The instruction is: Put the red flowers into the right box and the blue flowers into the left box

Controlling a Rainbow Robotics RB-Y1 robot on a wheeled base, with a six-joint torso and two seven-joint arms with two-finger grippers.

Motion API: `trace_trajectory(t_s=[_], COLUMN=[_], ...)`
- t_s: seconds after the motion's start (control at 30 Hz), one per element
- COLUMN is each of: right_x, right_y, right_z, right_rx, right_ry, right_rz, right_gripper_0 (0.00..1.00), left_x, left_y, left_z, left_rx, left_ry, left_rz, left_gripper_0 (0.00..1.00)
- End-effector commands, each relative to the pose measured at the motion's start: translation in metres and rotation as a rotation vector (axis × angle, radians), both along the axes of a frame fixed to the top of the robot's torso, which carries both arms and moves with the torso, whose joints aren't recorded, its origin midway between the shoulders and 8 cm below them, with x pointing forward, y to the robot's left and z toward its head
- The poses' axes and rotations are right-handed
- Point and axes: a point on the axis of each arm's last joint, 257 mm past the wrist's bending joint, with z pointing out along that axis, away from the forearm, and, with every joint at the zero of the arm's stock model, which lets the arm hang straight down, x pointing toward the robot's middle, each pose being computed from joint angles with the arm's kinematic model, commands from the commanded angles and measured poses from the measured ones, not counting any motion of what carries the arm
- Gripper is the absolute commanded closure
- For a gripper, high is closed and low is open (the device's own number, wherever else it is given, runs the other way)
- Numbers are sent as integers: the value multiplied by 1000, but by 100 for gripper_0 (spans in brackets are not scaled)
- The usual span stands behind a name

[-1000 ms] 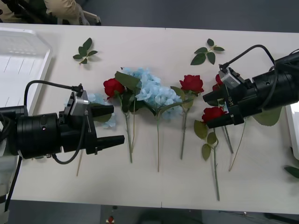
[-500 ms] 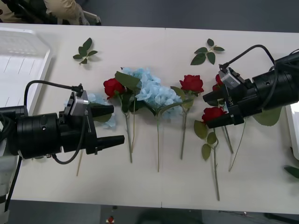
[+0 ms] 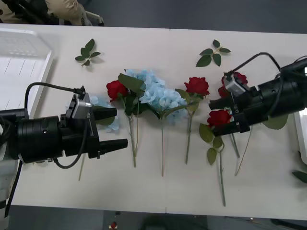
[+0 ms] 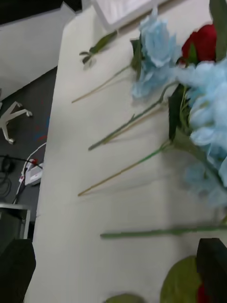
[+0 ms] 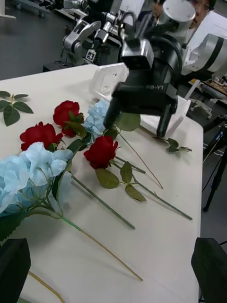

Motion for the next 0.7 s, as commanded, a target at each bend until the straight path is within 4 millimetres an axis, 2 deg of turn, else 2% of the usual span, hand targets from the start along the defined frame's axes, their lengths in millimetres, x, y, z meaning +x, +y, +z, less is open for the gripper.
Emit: trace_trajectory(t_s=[0.03, 0.1, 0.23, 0.33, 0.4, 0.5, 0.7], right_x=[8, 10, 10, 13, 16, 19, 17], right_y=[-8, -11, -21, -34, -39, -54, -83], right_z=[1, 7, 10, 19, 24, 27, 39], right_rx=[-4, -11, -81, -119, -135, -177, -228], right_ry=[-29, -49, -95, -133, -152, -24, 222], right_rz=[-40, -40, -21, -27, -41, -184, -495], right_gripper_0=[0, 0, 0, 0, 0, 0, 0], left_x=[-1, 3, 9, 14, 17, 23, 41], left_y=[-2, 3, 21, 50, 67, 101, 149], left_z=[10, 26, 39, 49, 46, 29, -4], left_rx=[-26, -78, -50, -3, 32, 103, 174], left_ry=[-45, -22, 72, 213, 282, 406, 540], left_rz=[-11, 6, 76, 206, 283, 420, 645], left_gripper_0=[0, 0, 0, 0, 0, 0, 0])
